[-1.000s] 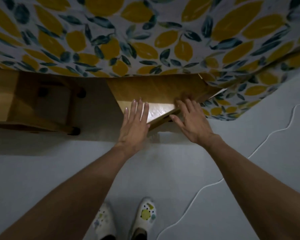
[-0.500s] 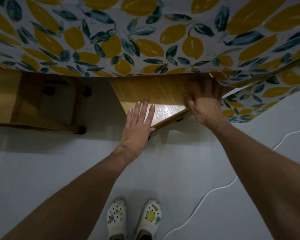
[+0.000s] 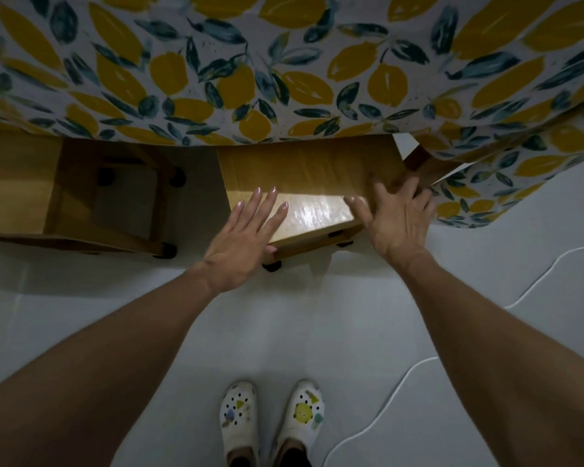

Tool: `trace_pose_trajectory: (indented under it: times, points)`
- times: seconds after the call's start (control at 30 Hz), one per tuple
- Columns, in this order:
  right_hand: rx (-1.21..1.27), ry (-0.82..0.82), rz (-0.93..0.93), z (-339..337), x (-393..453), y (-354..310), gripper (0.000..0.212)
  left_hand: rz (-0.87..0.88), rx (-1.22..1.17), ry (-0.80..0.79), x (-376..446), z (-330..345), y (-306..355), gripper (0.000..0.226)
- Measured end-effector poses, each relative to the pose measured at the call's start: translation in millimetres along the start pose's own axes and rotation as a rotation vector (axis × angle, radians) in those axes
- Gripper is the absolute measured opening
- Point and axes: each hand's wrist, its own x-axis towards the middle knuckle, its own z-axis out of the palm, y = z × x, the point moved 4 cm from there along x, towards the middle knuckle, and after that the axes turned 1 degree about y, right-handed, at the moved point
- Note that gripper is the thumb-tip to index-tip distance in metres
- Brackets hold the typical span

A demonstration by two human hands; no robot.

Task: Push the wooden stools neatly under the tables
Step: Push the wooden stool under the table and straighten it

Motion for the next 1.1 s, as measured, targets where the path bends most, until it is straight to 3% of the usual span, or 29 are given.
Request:
trace_pose_trajectory:
  times: [0.1, 0.2, 0.47, 0.6, 1.1]
  points:
    - [-0.014, 0.021, 0.011, 0.3, -18.6, -15.0, 0.058, -0.033, -0.025, -0.08, 0.3, -8.3, -18.7, 0.076]
    - [-0.045, 0.058, 0.029, 3.8, -35.4, -29.8, 0.059, -0.092, -0.016, -0.071, 1.0, -17.2, -30.9, 0.095]
    - [-0.016, 0.026, 0.037, 17.7, -59.2, -48.4, 0.071, -0.239, -0.049, -0.077, -16.9, -20.5, -48.0, 0.118]
    - [0.032, -0.057, -0.148, 33.4, -57.2, -54.2, 0.093, -0.231, -0.073, -0.046, -20.2, -11.3, -45.6, 0.116]
    - [0.033, -0.117, -0.251, 33.4, -41.3, -25.6, 0.096, -0.294, -0.184, 0.043, -20.0, -11.7, -18.7, 0.096]
